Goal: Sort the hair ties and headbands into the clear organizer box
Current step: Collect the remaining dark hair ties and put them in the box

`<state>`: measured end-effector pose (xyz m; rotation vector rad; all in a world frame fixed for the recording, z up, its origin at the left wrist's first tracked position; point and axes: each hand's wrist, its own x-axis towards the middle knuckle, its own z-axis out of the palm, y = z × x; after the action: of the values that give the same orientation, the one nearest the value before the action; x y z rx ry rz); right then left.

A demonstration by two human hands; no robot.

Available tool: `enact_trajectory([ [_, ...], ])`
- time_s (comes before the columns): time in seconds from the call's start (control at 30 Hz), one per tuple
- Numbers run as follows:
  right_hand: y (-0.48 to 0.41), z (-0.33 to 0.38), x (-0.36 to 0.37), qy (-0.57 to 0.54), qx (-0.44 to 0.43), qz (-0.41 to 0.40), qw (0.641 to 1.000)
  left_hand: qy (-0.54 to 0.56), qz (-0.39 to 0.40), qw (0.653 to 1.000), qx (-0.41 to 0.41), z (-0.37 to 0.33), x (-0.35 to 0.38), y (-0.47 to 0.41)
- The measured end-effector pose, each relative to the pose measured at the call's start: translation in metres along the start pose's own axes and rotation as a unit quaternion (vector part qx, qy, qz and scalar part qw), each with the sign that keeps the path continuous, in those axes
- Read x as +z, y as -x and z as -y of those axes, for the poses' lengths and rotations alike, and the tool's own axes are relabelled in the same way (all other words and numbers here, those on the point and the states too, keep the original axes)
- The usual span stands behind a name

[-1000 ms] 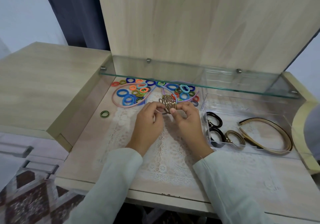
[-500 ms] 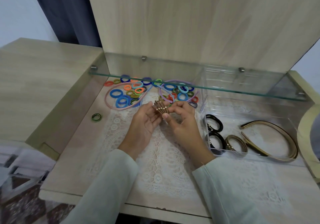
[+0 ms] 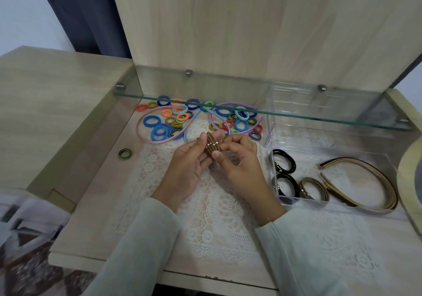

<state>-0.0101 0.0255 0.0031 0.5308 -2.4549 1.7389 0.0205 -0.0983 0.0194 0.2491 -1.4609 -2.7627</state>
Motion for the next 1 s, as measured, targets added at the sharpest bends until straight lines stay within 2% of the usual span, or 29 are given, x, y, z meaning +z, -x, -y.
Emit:
enact_trajectory([
  [0.73, 0.0012, -0.0020, -0.0011, -0.011, -0.003, 0.009, 1.000, 0.036, -0.022, 0.999, -0.007, -0.0017, -0.0013, 0.0005],
  [1.0, 0.0017, -0.0029, -0.0026, -0.019, 0.003, 0.012, 1.000, 0.007, -0.020, 1.000, 0.002, 0.0000, -0.0029, -0.0003],
])
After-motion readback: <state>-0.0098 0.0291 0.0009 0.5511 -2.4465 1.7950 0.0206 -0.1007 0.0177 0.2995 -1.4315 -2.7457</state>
